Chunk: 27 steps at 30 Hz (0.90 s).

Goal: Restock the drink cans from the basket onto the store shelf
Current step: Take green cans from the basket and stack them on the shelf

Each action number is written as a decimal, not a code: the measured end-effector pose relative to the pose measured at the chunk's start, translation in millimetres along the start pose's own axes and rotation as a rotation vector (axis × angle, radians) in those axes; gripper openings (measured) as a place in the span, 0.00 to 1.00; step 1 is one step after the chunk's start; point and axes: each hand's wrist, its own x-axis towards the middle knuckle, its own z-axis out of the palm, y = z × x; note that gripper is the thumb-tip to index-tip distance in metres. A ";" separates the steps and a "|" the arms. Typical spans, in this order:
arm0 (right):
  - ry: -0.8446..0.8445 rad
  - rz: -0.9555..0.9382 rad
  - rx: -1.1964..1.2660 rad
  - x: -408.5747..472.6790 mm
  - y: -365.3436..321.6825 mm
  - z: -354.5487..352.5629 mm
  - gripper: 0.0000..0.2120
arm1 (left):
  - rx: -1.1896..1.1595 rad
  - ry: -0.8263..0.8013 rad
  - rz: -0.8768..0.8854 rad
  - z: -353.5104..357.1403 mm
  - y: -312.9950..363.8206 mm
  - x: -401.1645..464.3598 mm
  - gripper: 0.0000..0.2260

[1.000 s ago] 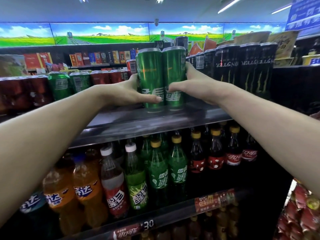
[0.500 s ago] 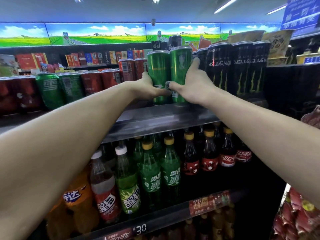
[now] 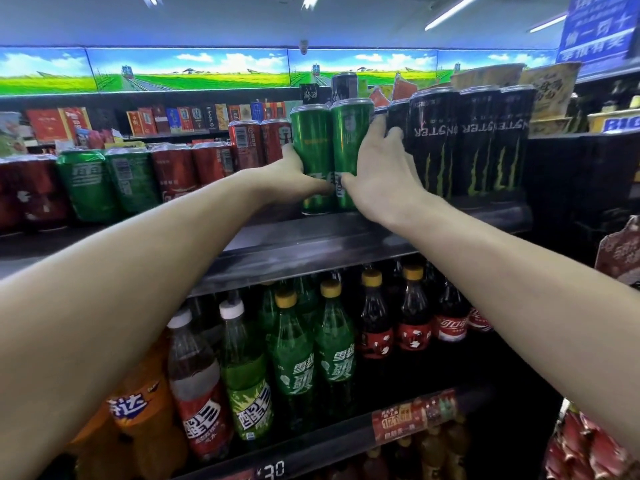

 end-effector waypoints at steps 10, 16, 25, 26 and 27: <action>-0.099 0.017 0.056 18.6 -4.0 14.4 0.33 | 0.107 0.101 -0.005 17.2 19.6 8.3 0.41; -0.259 -0.034 -0.026 25.2 0.2 14.0 0.23 | 0.241 0.146 -0.034 18.9 20.6 15.2 0.40; -0.211 0.011 0.108 25.4 3.2 17.3 0.23 | 0.204 0.138 0.002 15.0 7.2 21.9 0.38; -0.181 0.020 0.110 24.5 4.0 18.2 0.24 | 0.225 0.138 -0.001 11.9 6.7 21.6 0.36; -0.157 0.032 0.105 23.8 3.9 19.1 0.25 | 0.240 0.128 0.006 8.6 7.7 19.9 0.34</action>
